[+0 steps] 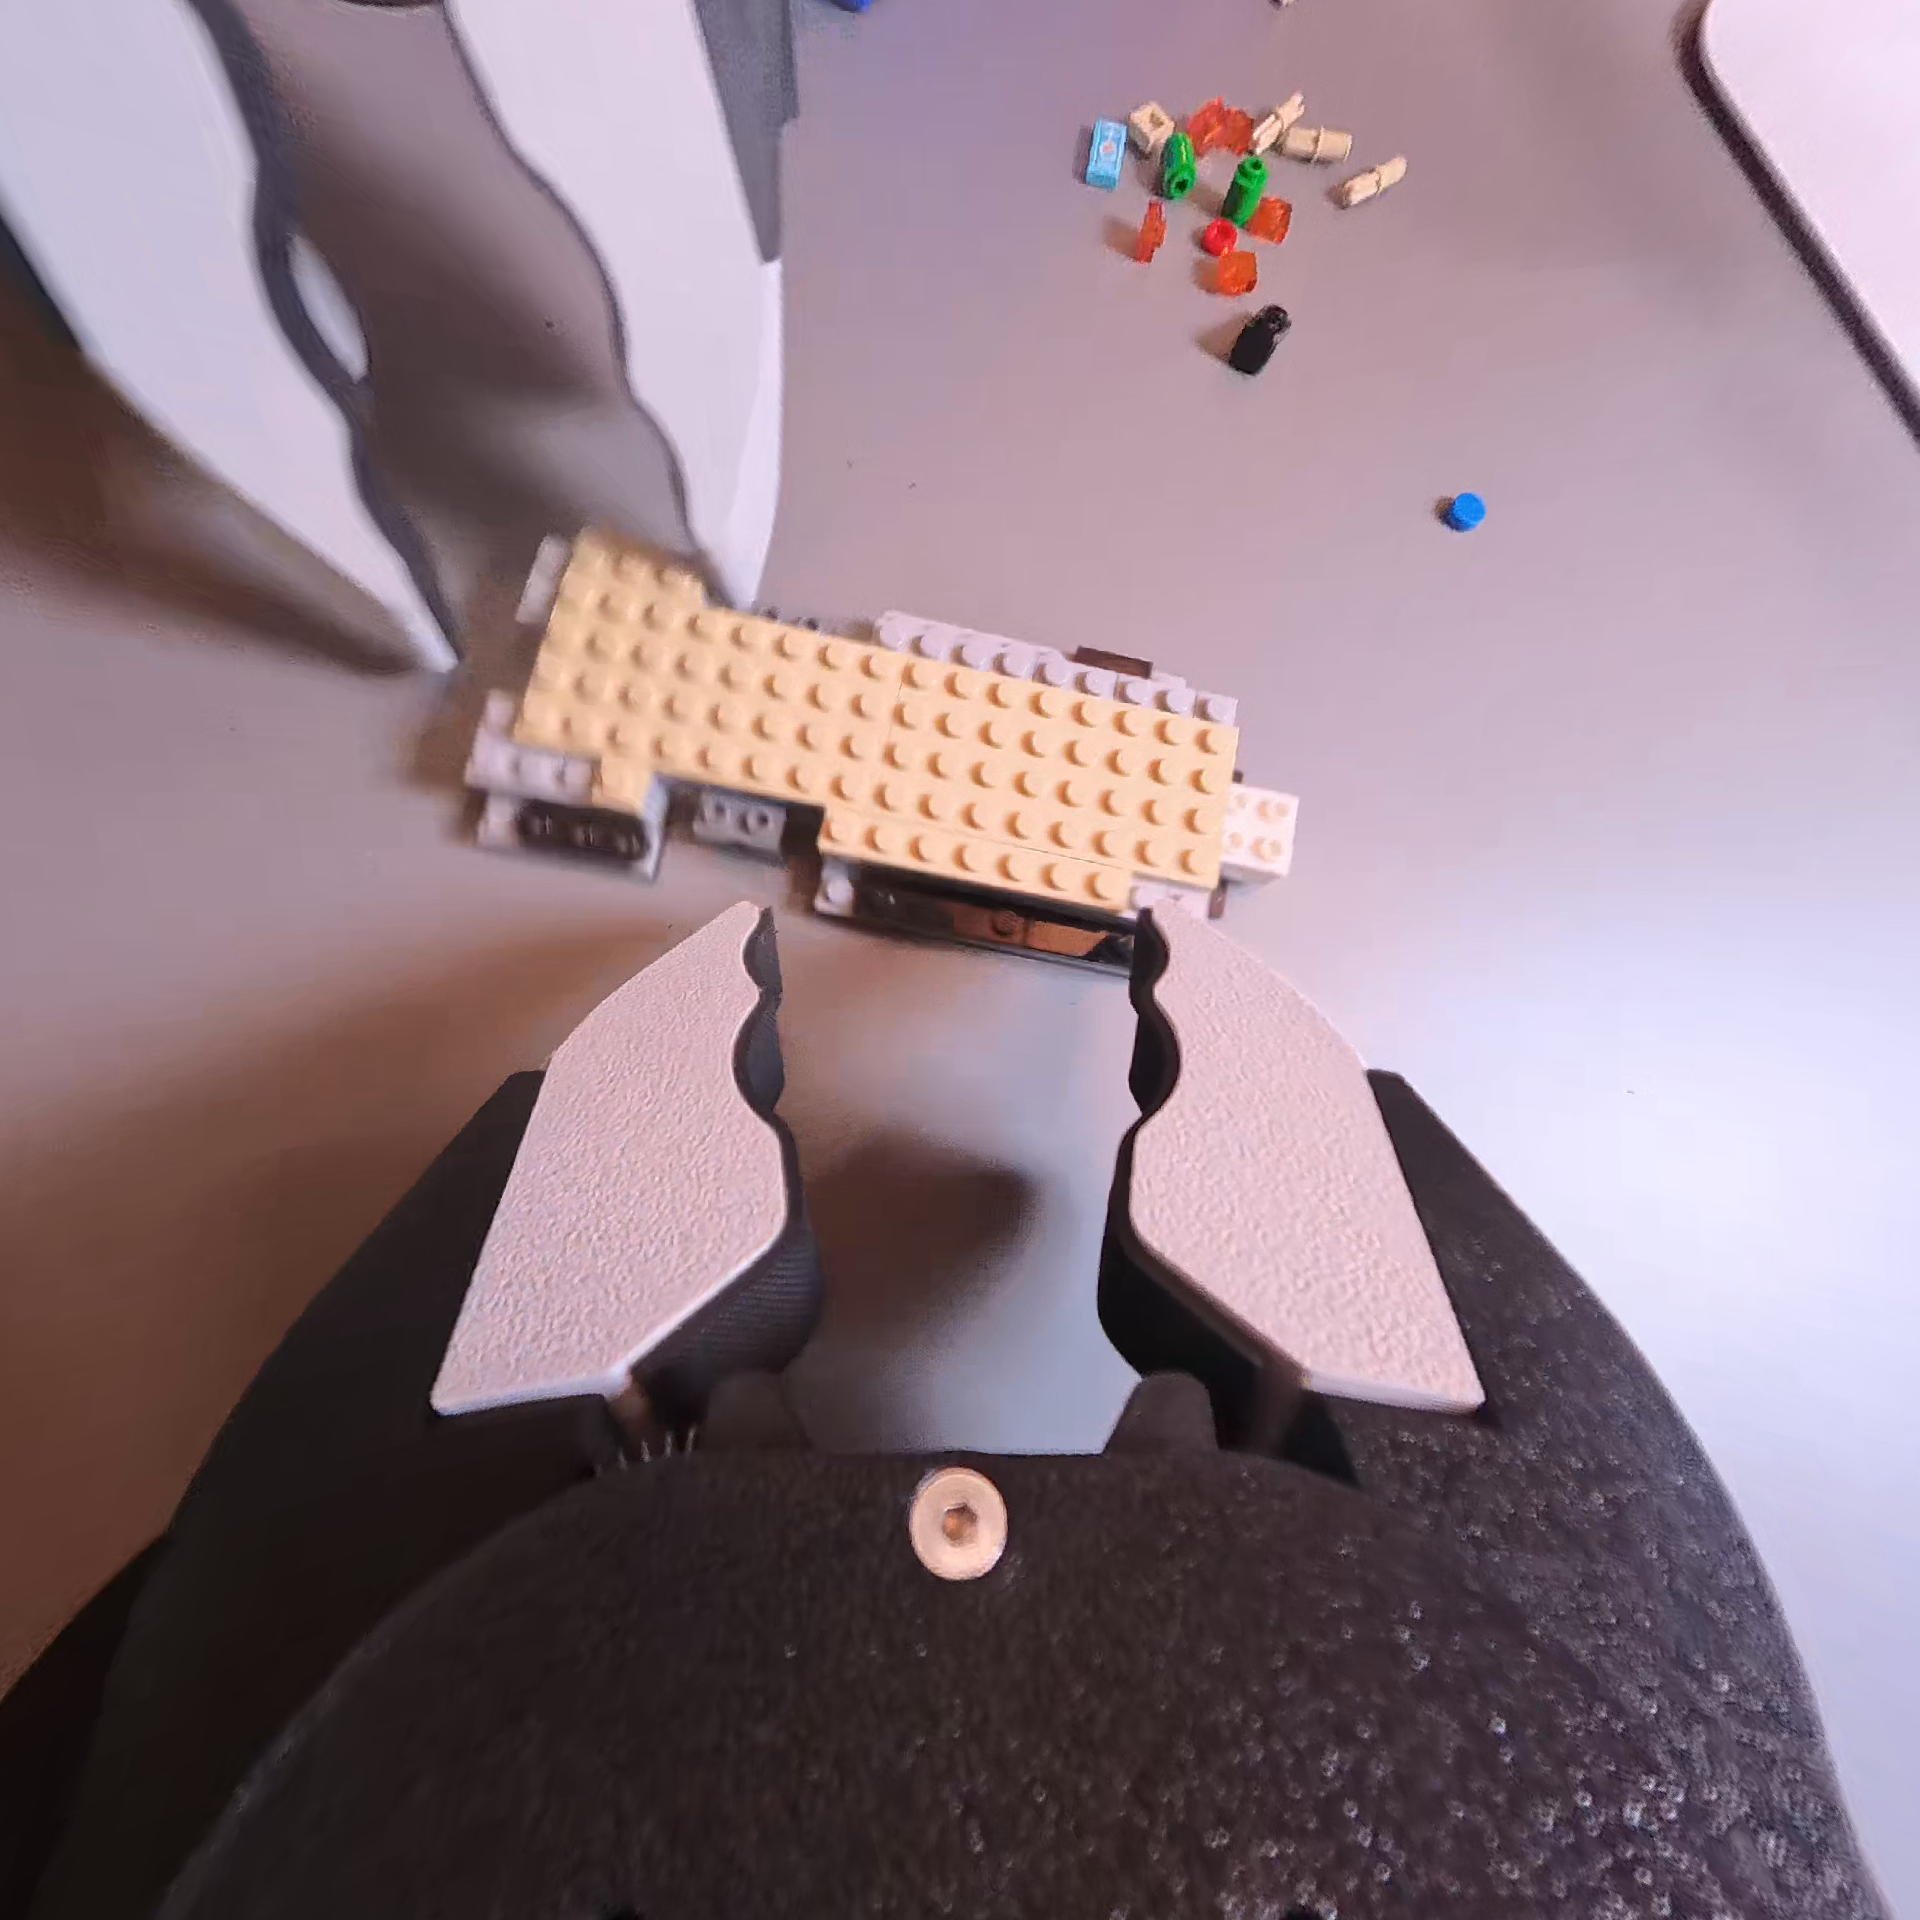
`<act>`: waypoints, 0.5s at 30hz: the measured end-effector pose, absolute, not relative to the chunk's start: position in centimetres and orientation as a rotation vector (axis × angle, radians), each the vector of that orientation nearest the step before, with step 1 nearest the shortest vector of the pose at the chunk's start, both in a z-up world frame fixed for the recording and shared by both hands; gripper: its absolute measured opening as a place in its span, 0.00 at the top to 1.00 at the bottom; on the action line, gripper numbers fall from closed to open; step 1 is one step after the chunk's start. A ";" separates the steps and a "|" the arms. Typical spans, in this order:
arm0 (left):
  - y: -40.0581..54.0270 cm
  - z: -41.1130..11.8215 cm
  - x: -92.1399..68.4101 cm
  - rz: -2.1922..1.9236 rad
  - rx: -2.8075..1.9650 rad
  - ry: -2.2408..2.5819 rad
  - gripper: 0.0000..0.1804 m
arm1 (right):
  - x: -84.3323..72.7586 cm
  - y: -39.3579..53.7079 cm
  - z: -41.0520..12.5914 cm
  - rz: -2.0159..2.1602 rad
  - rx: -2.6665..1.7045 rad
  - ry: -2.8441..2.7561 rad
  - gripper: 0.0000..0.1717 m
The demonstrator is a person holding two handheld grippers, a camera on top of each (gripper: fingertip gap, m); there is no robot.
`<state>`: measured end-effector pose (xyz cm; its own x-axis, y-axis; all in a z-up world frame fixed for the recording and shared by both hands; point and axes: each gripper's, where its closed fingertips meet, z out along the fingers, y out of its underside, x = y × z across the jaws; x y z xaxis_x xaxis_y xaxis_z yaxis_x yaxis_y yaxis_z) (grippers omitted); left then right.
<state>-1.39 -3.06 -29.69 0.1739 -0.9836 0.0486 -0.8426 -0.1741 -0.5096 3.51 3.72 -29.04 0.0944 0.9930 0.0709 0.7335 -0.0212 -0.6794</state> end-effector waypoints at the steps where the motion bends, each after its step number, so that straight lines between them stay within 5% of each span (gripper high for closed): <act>1: -3.7 -29.5 -0.8 -0.542 -2.064 1.755 0.72 | 3.5 3.6 -29.2 0.598 -1.818 -1.694 0.61; 6: -1.8 -27.7 -1.0 -0.543 -1.997 1.666 0.72 | 3.3 3.8 -29.2 0.648 -1.764 -1.726 0.60; 11: 1.9 -27.4 -0.8 -0.582 -1.999 1.538 0.58 | 2.9 4.3 -29.2 0.674 -1.730 -1.847 0.59; 15: 4.2 -28.2 0.2 -0.667 -2.059 1.444 0.58 | 2.5 4.5 -29.2 0.643 -1.738 -1.900 0.62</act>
<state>0.16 4.18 -28.24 0.3056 -0.9478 0.0913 -0.6843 -0.2853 -0.6711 2.54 4.50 -29.20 -0.0759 0.9965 0.0362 0.7695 0.0817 -0.6334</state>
